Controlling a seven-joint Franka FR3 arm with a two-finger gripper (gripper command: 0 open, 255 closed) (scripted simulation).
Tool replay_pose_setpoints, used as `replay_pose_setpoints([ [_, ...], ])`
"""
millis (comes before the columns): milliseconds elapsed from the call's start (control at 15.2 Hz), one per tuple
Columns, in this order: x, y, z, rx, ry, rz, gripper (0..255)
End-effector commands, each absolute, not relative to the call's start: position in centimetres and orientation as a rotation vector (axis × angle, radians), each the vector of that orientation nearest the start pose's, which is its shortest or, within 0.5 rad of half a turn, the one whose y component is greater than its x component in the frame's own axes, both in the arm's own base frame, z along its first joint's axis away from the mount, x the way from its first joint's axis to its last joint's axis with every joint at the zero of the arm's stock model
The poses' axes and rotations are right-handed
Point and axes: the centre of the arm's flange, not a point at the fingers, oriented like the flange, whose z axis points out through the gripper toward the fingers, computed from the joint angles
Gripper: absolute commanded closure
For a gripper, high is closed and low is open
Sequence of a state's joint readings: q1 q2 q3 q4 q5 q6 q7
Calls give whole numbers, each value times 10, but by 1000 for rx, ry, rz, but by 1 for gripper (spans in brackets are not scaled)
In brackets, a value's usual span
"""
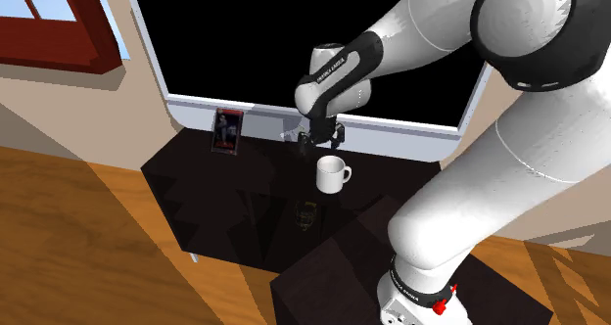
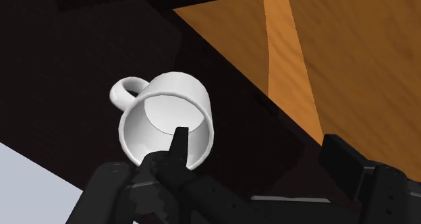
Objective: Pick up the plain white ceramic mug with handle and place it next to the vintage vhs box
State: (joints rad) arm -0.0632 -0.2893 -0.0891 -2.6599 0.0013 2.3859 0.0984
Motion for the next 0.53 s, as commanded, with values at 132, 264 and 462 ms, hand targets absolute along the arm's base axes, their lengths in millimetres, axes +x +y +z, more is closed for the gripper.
replay_pose_setpoints([
  [132, 420, -75, 291, -3112, 406, -40, 0],
  [264, 429, -82, 268, -3121, 417, -47, 0],
  [462, 436, -87, 246, -3128, 425, -52, 0],
])
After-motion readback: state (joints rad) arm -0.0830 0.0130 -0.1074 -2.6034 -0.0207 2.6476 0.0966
